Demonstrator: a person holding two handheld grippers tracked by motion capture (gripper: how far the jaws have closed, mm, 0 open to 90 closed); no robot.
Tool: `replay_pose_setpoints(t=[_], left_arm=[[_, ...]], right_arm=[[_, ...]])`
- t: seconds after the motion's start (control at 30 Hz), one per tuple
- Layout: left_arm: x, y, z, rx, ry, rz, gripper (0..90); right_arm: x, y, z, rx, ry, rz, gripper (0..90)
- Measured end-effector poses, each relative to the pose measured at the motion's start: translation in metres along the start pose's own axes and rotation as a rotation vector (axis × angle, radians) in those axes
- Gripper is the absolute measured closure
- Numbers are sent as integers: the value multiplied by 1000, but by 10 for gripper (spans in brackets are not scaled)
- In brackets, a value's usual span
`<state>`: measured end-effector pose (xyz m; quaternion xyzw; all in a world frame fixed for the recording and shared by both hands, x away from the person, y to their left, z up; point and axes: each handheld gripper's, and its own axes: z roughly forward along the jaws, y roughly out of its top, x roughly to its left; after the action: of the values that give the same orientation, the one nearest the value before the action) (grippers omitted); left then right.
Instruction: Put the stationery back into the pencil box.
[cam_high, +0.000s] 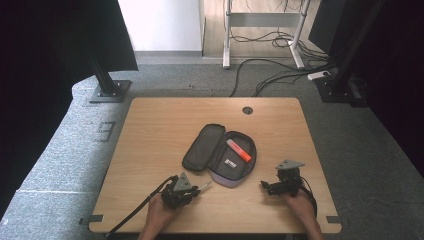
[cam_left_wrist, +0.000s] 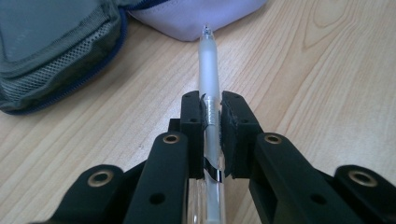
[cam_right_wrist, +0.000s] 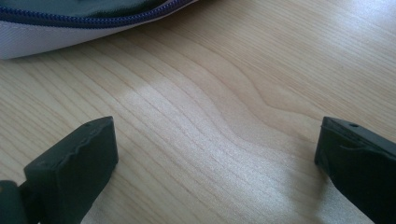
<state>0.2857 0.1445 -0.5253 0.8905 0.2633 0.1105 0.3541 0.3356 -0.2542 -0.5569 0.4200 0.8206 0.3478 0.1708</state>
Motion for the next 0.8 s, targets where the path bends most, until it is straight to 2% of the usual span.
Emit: replay_pose_setpoints(t=[0.23, 0.47, 0.8], left_arm=[[1, 4, -8, -34, -43, -22, 798], [5, 10, -17, -63, -59, -39, 798], [12, 27, -25, -67, -64, -36, 798]], right_arm=[[0, 0, 0, 0, 0, 0, 0], [0, 0, 0, 0, 0, 0, 0], [0, 0, 0, 0, -1, 0, 0]])
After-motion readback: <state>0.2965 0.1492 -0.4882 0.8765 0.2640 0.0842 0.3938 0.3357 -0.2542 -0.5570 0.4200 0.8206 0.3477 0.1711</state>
